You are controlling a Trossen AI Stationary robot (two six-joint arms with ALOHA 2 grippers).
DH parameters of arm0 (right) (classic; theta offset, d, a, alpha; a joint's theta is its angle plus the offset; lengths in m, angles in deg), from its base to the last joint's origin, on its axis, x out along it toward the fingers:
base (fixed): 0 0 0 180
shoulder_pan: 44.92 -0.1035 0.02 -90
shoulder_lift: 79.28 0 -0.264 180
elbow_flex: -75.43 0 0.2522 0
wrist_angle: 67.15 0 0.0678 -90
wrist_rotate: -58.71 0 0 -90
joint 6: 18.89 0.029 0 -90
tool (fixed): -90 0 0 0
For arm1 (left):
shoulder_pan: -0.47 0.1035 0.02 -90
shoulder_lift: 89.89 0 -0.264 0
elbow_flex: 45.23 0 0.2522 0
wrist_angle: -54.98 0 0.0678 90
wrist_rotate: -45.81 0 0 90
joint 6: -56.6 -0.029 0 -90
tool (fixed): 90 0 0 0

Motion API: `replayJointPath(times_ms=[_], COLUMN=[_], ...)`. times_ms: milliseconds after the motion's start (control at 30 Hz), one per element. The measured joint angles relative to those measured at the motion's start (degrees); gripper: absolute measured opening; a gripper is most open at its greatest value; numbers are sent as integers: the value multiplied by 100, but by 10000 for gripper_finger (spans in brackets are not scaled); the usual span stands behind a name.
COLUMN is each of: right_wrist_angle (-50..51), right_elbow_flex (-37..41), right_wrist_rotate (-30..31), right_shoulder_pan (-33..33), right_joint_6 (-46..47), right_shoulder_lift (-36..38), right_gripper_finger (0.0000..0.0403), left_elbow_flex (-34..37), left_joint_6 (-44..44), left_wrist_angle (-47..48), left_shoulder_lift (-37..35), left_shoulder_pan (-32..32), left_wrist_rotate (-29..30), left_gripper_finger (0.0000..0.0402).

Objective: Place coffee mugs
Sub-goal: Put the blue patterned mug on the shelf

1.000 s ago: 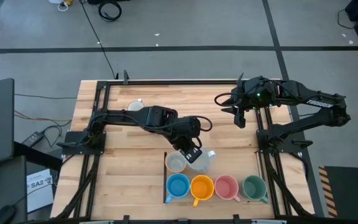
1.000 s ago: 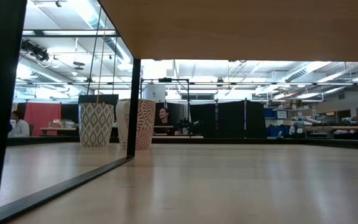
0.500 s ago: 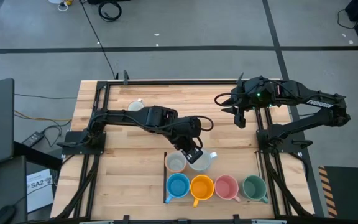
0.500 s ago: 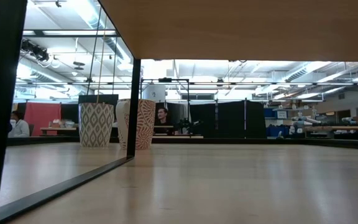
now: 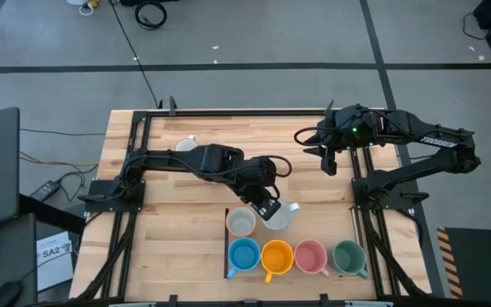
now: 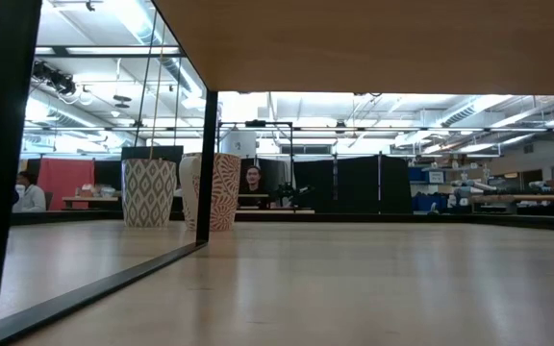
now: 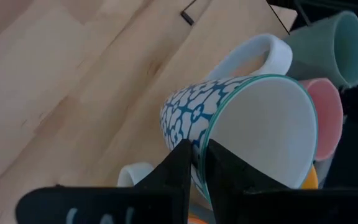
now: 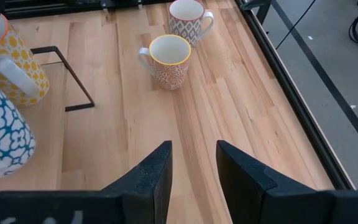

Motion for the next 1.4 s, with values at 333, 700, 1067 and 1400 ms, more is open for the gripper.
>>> replayJointPath(times_ms=[333,700,1067,1400], right_wrist_angle=[1,2,2,4], right_elbow_flex=[0,0,0,0], right_wrist_rotate=[-1,-3,-3,-5], right_shoulder_pan=[0,-1,-1,0], right_joint_6=[0,0,0,0], right_shoulder_lift=[0,0,0,2], right_gripper_finger=[130,130,130,130], left_elbow_flex=[0,0,-5,-4], left_joint_6=[337,337,335,326], left_wrist_angle=[82,120,152,212], left_shoulder_lift=[0,2,56,192], left_shoulder_pan=[-123,-149,-151,-186], left_wrist_rotate=[0,283,323,68], left_gripper_finger=[46,46,46,46])
